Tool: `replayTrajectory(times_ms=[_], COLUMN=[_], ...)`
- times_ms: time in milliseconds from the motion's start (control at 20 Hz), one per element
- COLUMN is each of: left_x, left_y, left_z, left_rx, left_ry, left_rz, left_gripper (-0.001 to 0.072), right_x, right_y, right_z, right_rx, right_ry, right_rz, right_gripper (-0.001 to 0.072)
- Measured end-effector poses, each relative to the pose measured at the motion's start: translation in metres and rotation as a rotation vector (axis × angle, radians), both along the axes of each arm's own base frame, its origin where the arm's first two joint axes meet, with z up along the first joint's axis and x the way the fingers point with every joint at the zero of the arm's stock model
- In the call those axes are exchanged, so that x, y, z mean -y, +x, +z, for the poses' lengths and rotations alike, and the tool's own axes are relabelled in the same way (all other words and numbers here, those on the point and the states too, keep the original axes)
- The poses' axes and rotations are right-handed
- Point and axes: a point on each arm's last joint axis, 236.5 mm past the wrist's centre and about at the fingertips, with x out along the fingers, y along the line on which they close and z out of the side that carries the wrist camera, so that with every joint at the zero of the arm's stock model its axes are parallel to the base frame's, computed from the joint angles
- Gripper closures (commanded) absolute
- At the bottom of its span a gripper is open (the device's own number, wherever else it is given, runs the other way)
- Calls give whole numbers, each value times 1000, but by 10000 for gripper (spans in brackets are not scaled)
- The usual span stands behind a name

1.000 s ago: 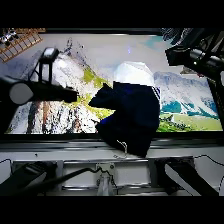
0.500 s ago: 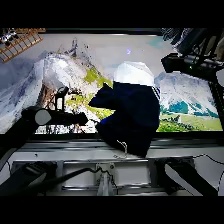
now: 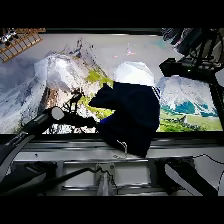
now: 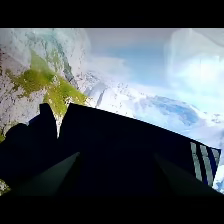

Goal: Fold the clothes and pants, and hang the long-sleeved shirts on hangers.

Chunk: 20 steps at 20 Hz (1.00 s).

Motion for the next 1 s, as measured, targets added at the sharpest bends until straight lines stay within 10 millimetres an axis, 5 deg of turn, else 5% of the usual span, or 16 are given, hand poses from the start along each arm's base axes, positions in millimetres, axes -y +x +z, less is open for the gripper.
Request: replayTrajectory(times_ms=[400,650,850,1000], left_x=[13,27,35,32], left_y=[4,0,-3,-3], left_z=[-14,-13,-15,-18], left_rx=[-18,-23,-37,-40], left_ry=[-36,-45,-44,-27], left_rz=[-21,-87,-139,-168], left_gripper=[242,349,597,702], right_x=[-5,-6,-7,-7], right_y=[-5,-5,-6,-8], right_z=[-2,-2,-3,-4], right_rx=[-23,-25,-32,-40], right_ry=[21,26,31,27], right_rz=[12,13,13,15], right_gripper=[201,201,201,201])
